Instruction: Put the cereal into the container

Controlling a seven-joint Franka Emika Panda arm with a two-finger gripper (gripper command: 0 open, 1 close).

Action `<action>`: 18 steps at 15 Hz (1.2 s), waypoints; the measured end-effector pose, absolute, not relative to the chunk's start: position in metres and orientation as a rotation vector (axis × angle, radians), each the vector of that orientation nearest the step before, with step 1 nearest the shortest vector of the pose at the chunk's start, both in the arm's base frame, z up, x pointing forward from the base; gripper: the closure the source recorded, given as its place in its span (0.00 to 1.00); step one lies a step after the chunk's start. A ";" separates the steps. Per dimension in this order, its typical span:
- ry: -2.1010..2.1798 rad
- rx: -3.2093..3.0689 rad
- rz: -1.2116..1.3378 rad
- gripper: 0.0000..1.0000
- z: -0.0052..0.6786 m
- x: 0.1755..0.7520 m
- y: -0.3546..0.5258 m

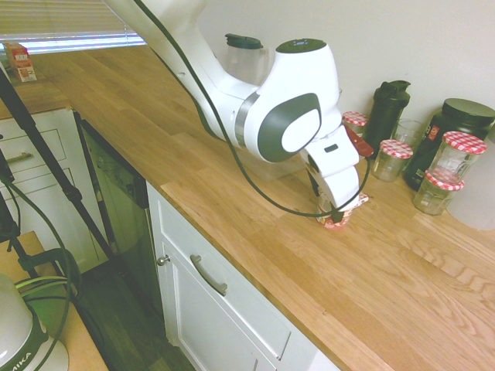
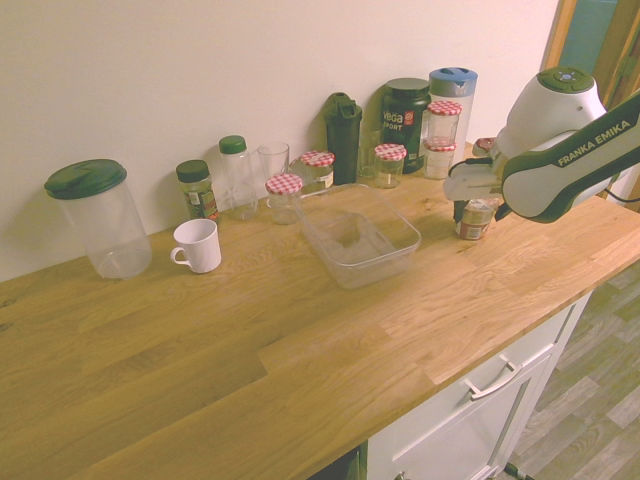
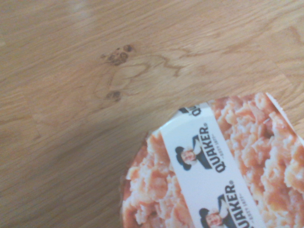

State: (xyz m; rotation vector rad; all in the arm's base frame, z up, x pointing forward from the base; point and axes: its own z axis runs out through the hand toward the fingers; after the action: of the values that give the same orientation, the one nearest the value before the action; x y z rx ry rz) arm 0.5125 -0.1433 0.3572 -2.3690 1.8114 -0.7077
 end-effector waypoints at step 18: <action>1.814 -2.285 -0.875 1.00 0.386 0.511 -0.135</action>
State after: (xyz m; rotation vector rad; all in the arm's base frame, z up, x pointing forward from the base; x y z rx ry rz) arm 0.5109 -0.1349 0.3864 -2.2845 1.8140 -0.8750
